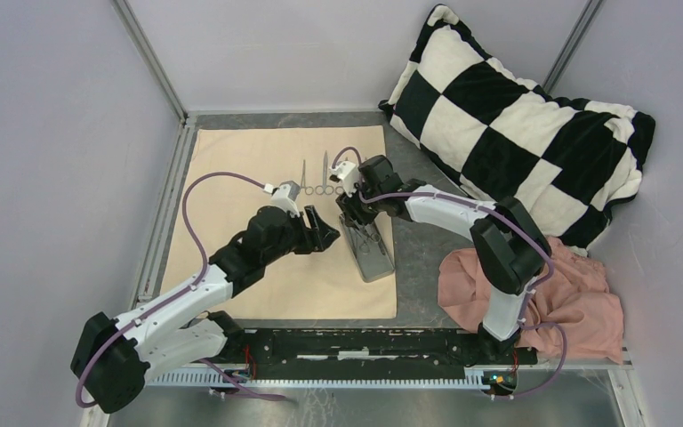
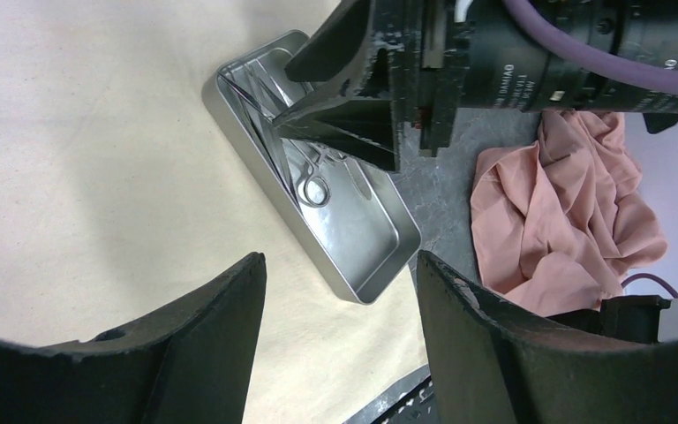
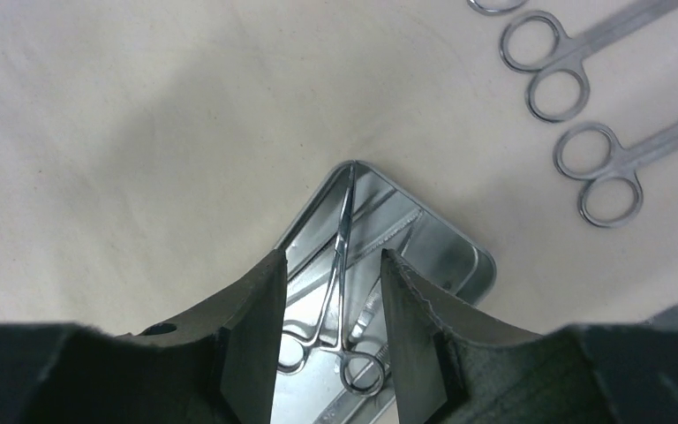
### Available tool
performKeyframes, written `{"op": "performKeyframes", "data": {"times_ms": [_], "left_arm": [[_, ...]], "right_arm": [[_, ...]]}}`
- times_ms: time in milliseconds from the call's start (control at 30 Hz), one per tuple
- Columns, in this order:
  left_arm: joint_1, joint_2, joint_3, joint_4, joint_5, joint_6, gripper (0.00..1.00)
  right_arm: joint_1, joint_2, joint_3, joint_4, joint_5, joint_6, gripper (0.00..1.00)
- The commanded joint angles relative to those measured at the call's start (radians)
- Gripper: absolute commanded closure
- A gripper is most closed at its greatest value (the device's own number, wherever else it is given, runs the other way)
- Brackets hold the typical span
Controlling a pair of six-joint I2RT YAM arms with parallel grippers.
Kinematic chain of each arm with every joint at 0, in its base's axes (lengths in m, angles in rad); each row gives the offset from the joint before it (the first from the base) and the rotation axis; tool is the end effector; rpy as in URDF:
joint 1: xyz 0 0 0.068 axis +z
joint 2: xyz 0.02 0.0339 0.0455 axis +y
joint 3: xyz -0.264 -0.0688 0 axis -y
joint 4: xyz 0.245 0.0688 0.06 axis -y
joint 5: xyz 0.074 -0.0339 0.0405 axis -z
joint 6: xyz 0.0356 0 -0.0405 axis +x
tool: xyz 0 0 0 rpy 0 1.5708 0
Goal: Open and lay out the surgical kit
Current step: Pick up the medical item from the container.
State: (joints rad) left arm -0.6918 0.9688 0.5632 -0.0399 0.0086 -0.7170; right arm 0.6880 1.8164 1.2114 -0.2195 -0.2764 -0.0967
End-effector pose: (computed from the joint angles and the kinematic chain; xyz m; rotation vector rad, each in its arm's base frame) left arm 0.1678 -0.1394 0.2423 -0.0211 2.1356 -0.8792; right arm 0.2977 0.2573 0.2001 -1.0551 2.2024 0.6026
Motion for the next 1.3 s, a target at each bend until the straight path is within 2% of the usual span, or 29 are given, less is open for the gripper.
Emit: {"op": "performKeyframes", "data": {"times_ms": [0,500,600,733,967,1100,1267], "left_arm": [[0.0,-0.045,0.021,-0.028,-0.016,0.06,0.3],[0.002,-0.058,0.042,-0.052,-0.027,0.076,0.29],[0.001,-0.061,0.049,-0.061,-0.027,0.073,0.29],[0.002,-0.076,0.064,-0.077,-0.027,0.063,0.29],[0.008,-0.101,0.088,-0.092,0.008,0.046,0.27],[0.017,-0.104,0.082,-0.02,0.112,0.019,0.28],[0.028,-0.01,0.083,0.123,0.29,-0.055,0.26]], "right_arm": [[0.013,0.042,0.059,0.017,0.006,-0.036,0.52],[0.026,0.116,0.074,0.022,0.054,-0.049,0.71],[0.028,0.11,0.079,0.022,0.063,-0.041,0.85],[0.028,0.049,0.066,0.006,0.056,-0.012,1.0],[0.019,-0.175,-0.049,0.029,0.02,0.073,1.0],[-0.008,-0.282,-0.085,0.044,0.047,0.232,1.0],[-0.018,-0.4,-0.195,0.211,-0.01,0.599,1.0]]}}
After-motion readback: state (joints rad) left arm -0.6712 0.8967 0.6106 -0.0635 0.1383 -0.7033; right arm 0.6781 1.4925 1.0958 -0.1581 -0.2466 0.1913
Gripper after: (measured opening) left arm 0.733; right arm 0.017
